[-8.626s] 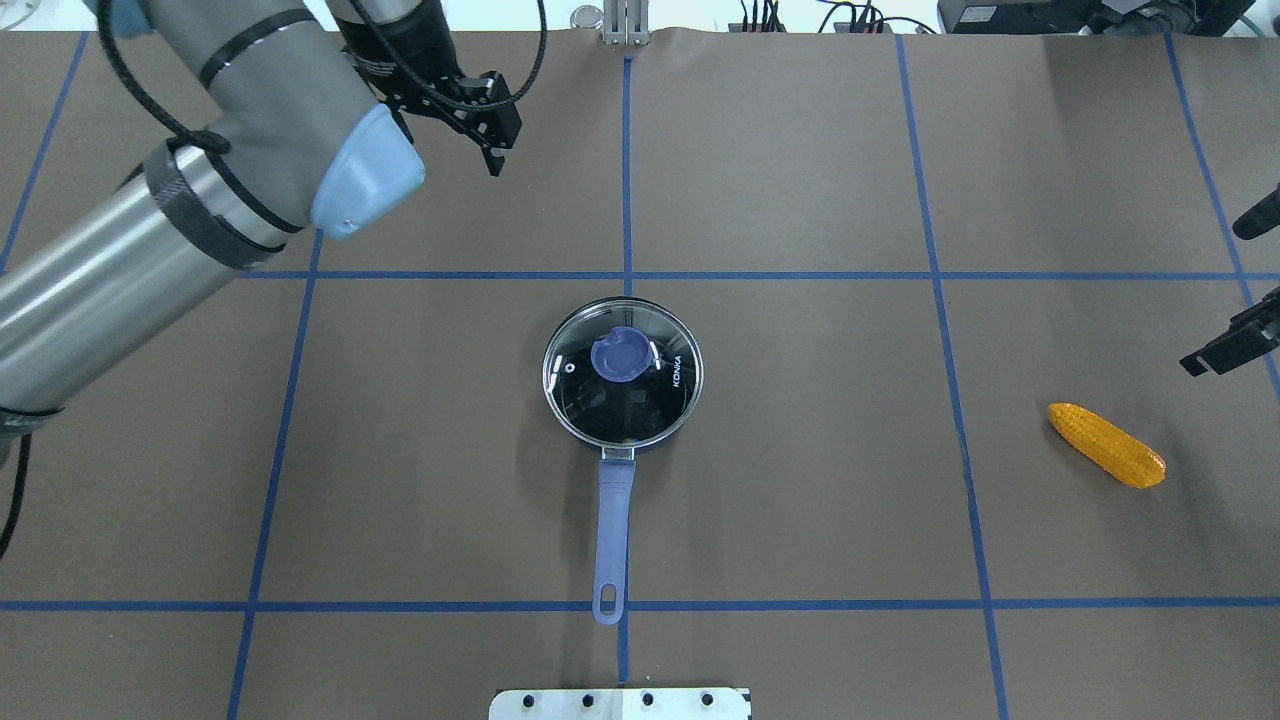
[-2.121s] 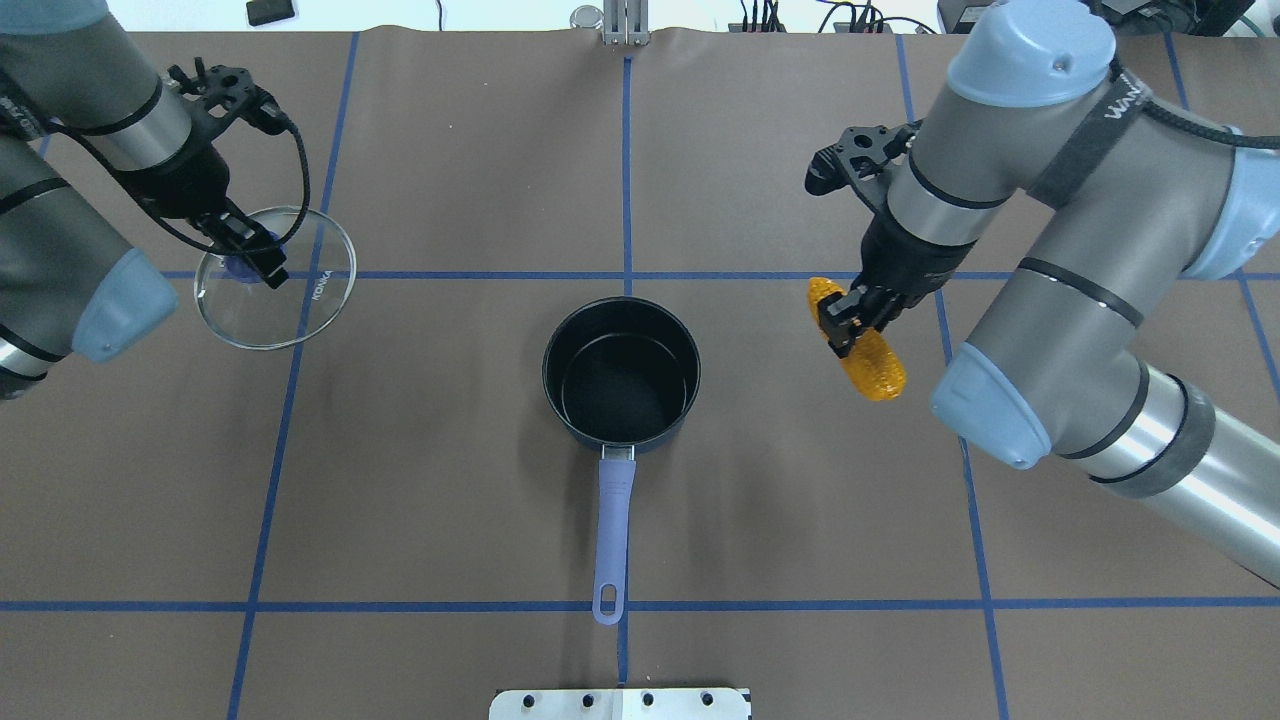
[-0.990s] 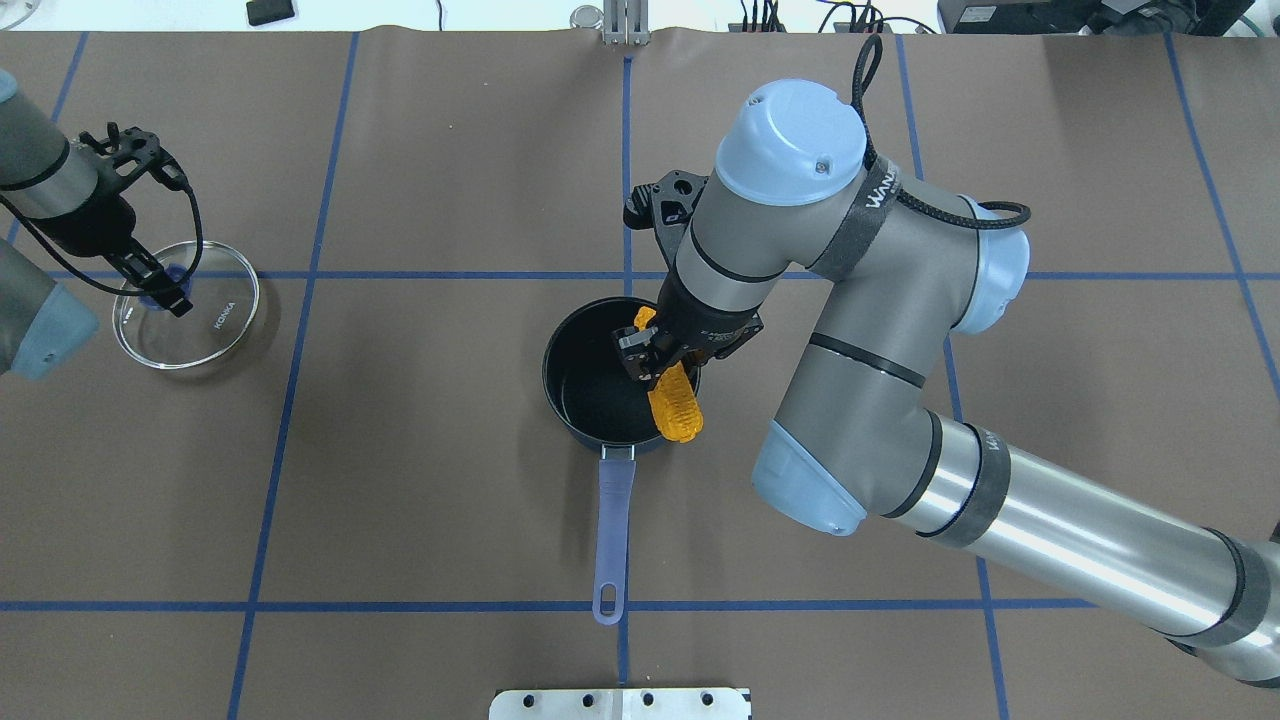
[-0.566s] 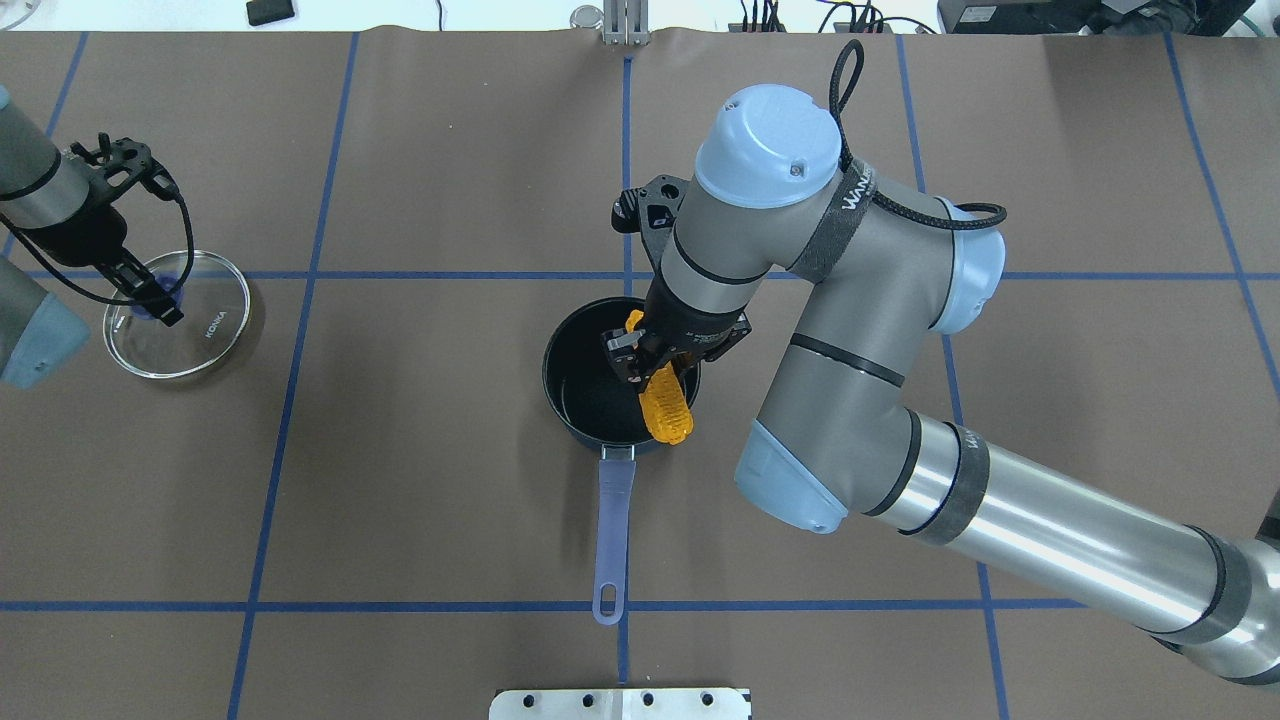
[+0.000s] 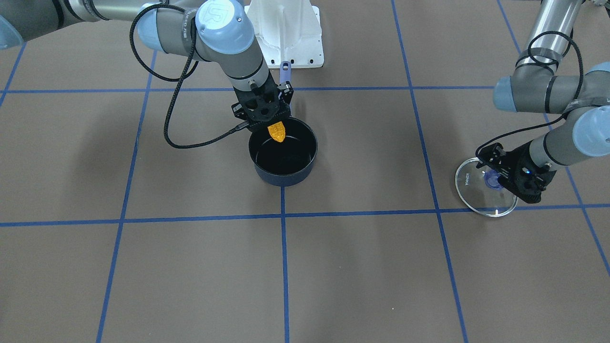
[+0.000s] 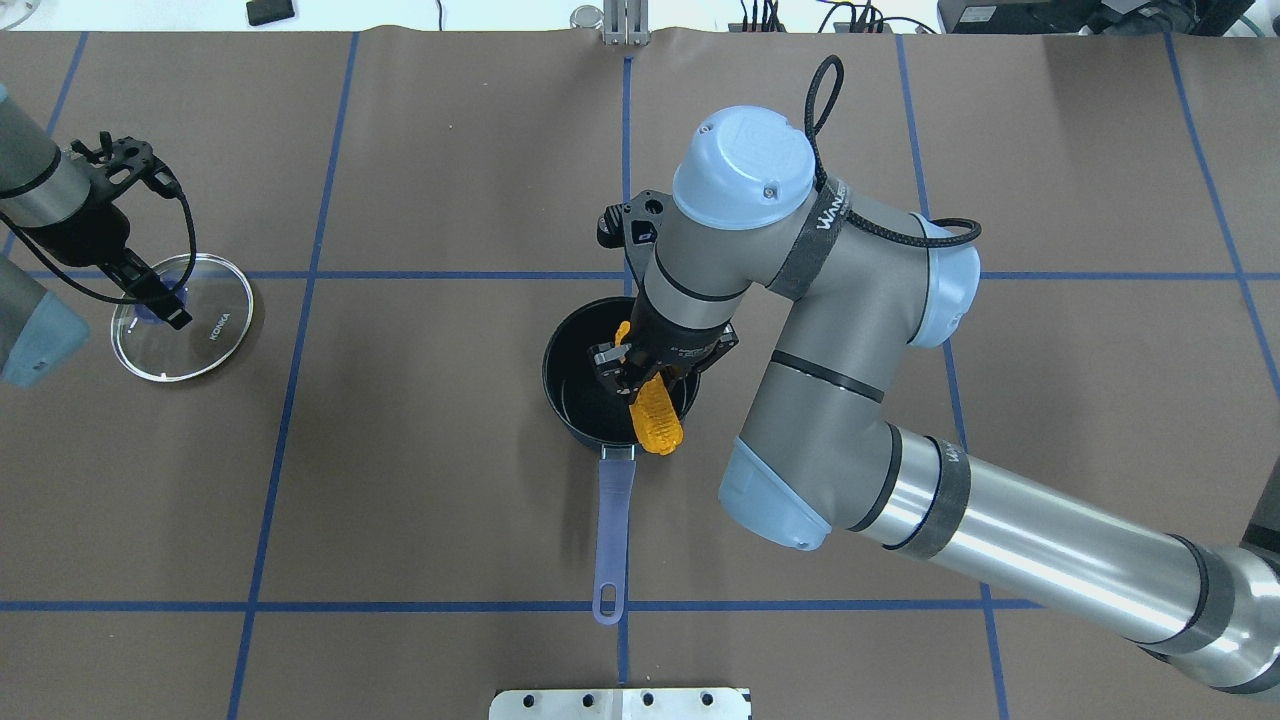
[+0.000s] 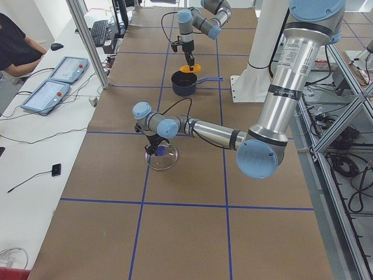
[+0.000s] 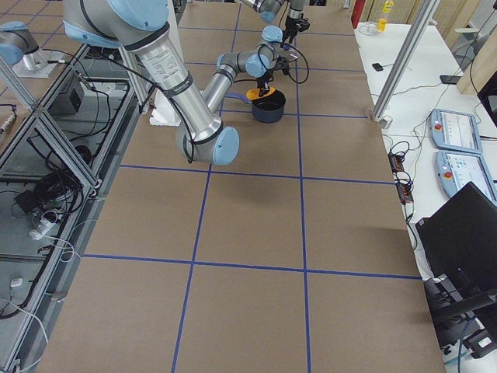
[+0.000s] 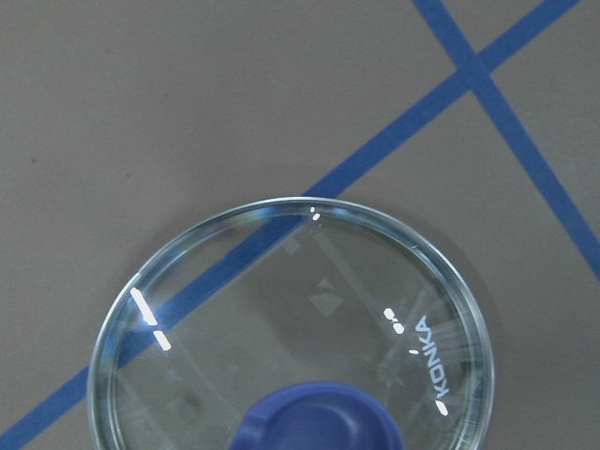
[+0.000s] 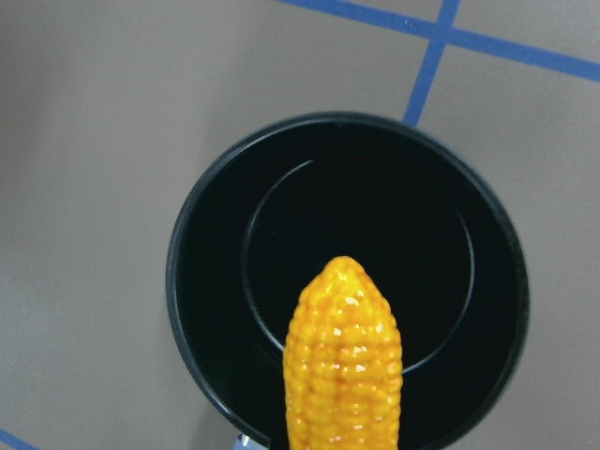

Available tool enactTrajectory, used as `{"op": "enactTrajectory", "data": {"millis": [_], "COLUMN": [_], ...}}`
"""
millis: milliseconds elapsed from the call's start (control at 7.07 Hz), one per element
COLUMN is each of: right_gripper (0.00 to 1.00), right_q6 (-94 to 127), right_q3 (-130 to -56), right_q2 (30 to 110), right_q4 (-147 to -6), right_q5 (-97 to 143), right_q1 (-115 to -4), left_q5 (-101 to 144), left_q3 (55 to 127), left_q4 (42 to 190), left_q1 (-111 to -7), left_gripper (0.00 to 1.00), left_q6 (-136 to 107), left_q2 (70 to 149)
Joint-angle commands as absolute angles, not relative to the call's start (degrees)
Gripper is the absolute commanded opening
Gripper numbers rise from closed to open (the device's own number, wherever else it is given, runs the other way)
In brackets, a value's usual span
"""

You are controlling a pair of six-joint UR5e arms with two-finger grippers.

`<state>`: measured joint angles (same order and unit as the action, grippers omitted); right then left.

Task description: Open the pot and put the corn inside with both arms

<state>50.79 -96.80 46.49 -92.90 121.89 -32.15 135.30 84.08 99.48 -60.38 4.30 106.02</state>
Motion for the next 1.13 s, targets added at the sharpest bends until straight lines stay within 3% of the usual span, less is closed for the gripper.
{"op": "enactTrajectory", "data": {"millis": [0,141,424,990], "right_gripper": [0.69,1.0,1.0,1.0], "right_q6": [51.94,52.55,55.38,51.36], "right_q3": [-96.33,-96.68,-97.81,-105.64], "right_q2": [46.41,46.32,45.88,55.61], "right_q4": [-92.9,-92.81,-92.81,-93.08], "right_q5": [120.76,120.76,121.11,127.24], "right_q1": [-31.2,-31.2,-33.38,-47.5], "left_q5": [135.7,135.79,137.98,137.73], "left_q3": [84.46,84.55,87.69,91.4], "left_q4": [98.88,98.7,93.38,87.1], "left_q1": [-62.21,-63.18,-65.46,-70.56], "left_gripper": [1.0,1.0,1.0,1.0], "left_q6": [4.13,4.13,4.13,4.83], "left_q2": [106.61,106.7,107.4,108.99]}}
